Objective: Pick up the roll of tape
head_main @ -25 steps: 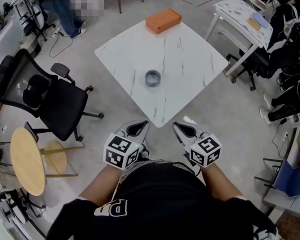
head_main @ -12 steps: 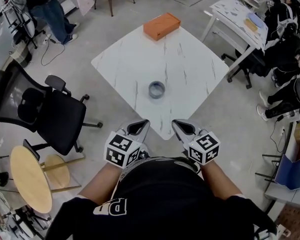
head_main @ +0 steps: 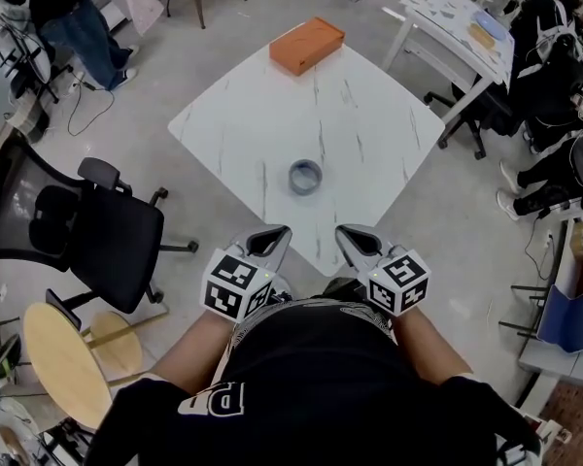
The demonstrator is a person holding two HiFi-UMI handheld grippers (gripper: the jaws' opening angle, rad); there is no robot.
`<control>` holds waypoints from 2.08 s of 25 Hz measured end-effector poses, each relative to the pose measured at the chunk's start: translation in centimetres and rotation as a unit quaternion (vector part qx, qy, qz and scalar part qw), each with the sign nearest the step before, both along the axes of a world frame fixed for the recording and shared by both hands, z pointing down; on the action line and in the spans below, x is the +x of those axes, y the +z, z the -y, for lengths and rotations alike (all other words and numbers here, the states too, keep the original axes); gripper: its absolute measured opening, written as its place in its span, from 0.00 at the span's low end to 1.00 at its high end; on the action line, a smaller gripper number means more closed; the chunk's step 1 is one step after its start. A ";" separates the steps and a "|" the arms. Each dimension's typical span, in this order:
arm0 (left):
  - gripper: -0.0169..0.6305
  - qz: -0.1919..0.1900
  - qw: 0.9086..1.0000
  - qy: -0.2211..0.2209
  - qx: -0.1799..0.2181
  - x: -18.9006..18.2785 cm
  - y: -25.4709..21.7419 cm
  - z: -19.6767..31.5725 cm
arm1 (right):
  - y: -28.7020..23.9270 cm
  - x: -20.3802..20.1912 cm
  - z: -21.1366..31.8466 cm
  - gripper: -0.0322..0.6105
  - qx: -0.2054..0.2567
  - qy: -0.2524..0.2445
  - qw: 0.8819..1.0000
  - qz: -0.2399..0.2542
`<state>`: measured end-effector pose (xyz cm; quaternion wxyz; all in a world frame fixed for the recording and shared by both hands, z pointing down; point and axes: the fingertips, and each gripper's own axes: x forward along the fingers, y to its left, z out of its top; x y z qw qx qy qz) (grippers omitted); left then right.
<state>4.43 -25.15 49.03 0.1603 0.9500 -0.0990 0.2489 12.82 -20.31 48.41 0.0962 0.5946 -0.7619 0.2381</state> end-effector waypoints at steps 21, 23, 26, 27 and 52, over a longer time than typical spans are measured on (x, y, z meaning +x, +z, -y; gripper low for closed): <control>0.12 0.010 0.994 -0.107 0.010 4.8 -0.3 0.5 | 0.1 5.1 3.2 0.05 0.007 -0.108 0.994 0.001; 0.12 0.013 0.994 -0.111 0.011 5.1 -0.3 0.4 | 0.2 5.4 3.2 0.05 0.007 -0.113 0.994 0.001; 0.12 0.015 0.993 -0.117 0.014 5.3 -0.4 0.4 | 0.2 5.7 3.4 0.05 0.011 -0.118 0.993 0.003; 0.12 0.015 0.993 -0.118 0.015 5.4 -0.5 0.4 | 0.1 5.7 3.4 0.05 0.012 -0.120 0.993 0.004; 0.12 0.019 0.994 -0.104 0.017 5.1 -0.6 0.0 | -0.3 4.7 3.2 0.13 0.021 -0.125 0.992 0.005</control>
